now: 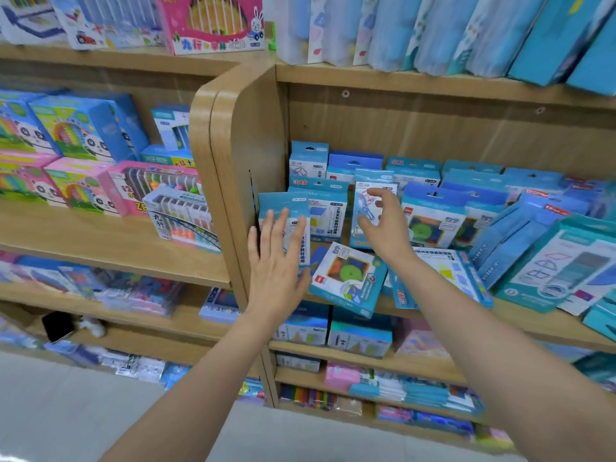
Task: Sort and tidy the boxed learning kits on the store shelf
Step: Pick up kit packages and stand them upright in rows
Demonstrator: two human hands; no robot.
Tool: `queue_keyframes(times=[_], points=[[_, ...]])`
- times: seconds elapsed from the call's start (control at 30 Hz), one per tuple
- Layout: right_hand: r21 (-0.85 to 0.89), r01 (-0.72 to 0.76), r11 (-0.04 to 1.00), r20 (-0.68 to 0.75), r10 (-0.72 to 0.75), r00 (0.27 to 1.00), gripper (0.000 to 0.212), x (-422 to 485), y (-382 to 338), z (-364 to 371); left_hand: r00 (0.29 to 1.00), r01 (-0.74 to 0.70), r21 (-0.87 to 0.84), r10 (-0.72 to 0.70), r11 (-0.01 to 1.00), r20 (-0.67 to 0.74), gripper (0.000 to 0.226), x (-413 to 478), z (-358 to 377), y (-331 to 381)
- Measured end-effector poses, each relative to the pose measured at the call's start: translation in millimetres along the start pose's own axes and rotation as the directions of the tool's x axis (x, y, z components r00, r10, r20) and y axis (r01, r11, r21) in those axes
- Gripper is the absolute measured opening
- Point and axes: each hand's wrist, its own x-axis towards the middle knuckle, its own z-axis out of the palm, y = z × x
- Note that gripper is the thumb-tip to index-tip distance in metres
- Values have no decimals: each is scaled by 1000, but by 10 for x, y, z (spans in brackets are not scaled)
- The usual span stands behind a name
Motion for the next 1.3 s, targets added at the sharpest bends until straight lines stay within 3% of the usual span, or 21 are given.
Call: queue_keyframes(times=[0.1,0.27,0.37,0.53,0.6,0.7,0.9,1.07,1.3], points=[[-205,54,977,-9,-57,998,60,246,49,-49,999,25,13,-24,1000,-37,85,30,37,25],[-542,24,840,85,27,996,77,403,131,-53,995,62,-16,-63,998,-74,84,62,84,95],[-571,62,818,68,-28,997,70,384,217,-64,994,66,-17,-68,998,-86,84,75,105,99],[-621,79,780,60,-53,997,83,421,152,-77,994,77,-32,-80,996,-75,82,74,104,130],[-644,79,761,26,-81,996,74,425,97,-98,994,79,-46,-82,996,-73,81,75,100,136],[-610,85,788,-9,-114,993,56,353,93,-107,995,71,-53,-74,996,-68,82,75,97,120],[-338,91,937,7,-94,996,38,295,111,-237,997,56,-69,-60,996,-49,85,66,86,91],[-255,110,961,55,-99,994,29,225,39,-309,996,80,-39,-82,996,-48,85,57,58,83],[-80,309,948,-202,-319,926,29,123,-221,-542,995,74,-30,-76,997,-64,82,16,13,36]])
